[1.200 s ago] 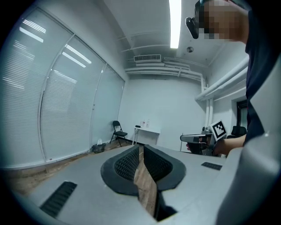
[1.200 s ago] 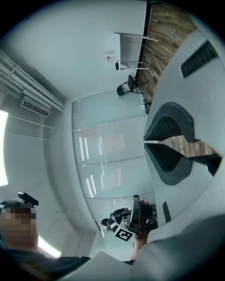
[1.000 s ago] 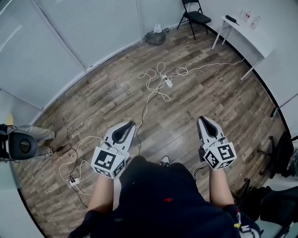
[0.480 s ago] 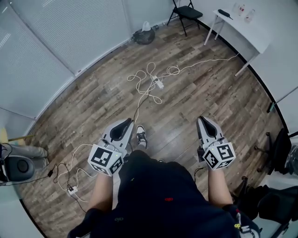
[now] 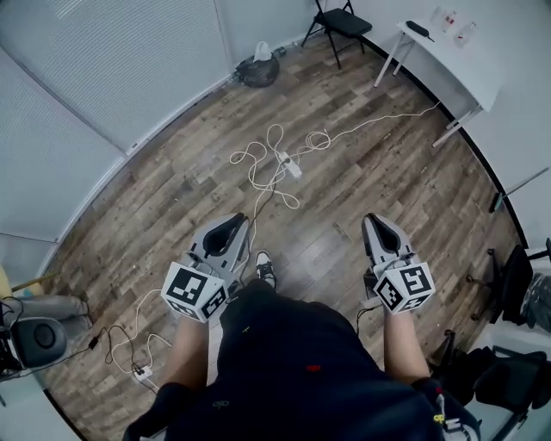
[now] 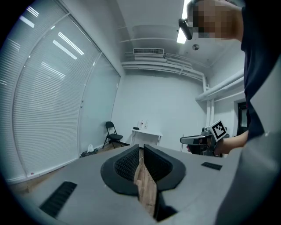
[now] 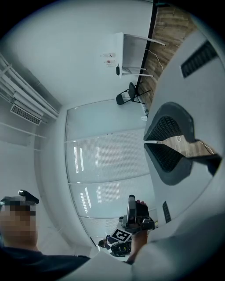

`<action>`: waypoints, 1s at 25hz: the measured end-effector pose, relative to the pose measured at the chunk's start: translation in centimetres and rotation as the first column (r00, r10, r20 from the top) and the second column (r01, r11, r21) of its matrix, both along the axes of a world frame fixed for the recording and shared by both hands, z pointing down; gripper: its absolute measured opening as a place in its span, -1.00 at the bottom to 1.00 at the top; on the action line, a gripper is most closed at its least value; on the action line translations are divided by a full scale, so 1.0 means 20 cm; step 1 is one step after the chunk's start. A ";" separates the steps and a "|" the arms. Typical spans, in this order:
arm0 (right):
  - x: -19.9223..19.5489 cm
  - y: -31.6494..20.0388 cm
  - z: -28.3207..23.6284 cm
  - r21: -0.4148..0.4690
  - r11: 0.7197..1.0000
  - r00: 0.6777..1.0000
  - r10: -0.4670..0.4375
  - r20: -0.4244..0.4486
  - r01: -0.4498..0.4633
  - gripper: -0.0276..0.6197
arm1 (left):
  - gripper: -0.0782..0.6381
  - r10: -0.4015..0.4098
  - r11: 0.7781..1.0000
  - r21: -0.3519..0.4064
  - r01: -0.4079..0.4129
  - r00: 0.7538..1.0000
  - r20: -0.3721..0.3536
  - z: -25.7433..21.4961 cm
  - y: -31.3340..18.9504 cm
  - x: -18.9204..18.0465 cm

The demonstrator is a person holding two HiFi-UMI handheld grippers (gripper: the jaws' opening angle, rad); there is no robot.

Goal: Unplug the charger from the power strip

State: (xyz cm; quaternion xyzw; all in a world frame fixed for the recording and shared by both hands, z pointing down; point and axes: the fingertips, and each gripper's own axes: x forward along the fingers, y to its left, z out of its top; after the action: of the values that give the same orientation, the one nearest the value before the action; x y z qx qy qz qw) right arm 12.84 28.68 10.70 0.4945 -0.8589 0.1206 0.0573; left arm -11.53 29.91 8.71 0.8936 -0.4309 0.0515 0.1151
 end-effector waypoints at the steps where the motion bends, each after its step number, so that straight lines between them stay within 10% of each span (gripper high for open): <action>1: -0.06 -0.08 -0.01 -0.001 1.000 1.000 0.000 -0.002 0.000 -0.81 | -0.64 0.002 1.000 -0.002 -0.002 1.000 -0.003 0.00 -0.08 -0.06; 13: -0.39 -0.75 0.01 -0.025 1.000 0.999 0.015 -0.034 -0.016 -0.81 | -0.64 0.025 0.998 -0.059 -0.026 1.000 -0.015 0.10 -0.77 -0.42; 25: -0.15 -1.43 0.12 -0.057 0.998 1.000 -0.009 -0.008 0.008 -0.81 | -0.64 0.033 0.995 -0.093 -0.032 0.999 0.006 0.17 -1.44 -0.11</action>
State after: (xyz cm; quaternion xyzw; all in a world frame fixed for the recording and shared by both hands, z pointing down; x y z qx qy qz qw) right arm 9.93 0.05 13.18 0.4895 -0.8569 0.1426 0.0756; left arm -13.69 1.08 12.13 0.8939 -0.4139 0.0767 0.1542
